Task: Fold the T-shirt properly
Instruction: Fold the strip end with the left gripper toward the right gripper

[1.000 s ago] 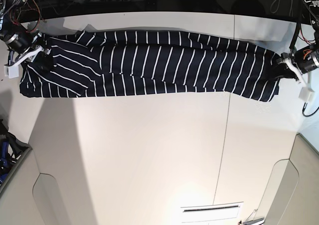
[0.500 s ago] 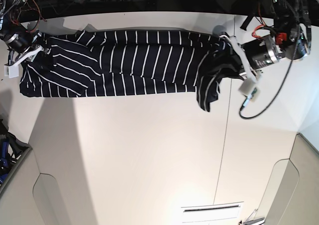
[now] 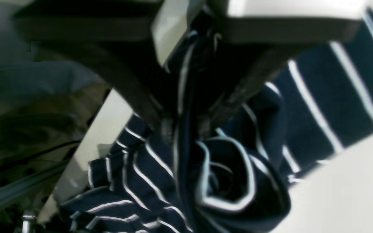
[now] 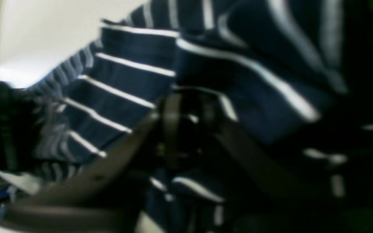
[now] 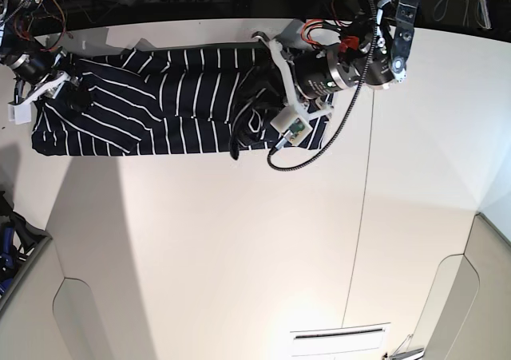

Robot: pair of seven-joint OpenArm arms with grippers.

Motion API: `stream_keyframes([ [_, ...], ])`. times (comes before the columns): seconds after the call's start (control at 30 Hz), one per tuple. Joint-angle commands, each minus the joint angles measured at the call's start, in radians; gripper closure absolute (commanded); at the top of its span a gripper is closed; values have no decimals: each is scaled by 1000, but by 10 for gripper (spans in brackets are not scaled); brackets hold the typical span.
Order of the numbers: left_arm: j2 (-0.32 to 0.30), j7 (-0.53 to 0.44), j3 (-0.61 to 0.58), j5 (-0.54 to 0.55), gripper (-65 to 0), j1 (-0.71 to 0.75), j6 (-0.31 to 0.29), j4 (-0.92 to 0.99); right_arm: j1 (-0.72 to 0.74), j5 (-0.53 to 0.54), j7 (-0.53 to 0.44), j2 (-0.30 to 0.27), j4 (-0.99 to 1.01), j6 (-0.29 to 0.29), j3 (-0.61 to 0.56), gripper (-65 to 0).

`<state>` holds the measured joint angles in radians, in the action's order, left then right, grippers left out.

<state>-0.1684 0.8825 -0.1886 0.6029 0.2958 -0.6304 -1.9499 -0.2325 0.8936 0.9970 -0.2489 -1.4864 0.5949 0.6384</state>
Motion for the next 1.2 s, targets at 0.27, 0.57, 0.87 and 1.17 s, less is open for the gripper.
stream_keyframes([
  [0.27, 72, -34, -105, 26, -349, -10, -5, 52, 7, 43, 21, -14, -193, 14, 50, -211],
  [0.57, 71, -33, -111, 25, -349, -10, -5, 52, 7, -129, -62, -42, -286, 2, 152, -446],
  [0.87, 71, -33, -111, 25, -349, -10, -5, 52, 8, -206, -142, -82, -144, -7, 151, -445],
  [1.17, 71, -34, -111, 24, -349, -11, -5, 52, 8, -206, -185, -89, 40, -3, 145, -445],
])
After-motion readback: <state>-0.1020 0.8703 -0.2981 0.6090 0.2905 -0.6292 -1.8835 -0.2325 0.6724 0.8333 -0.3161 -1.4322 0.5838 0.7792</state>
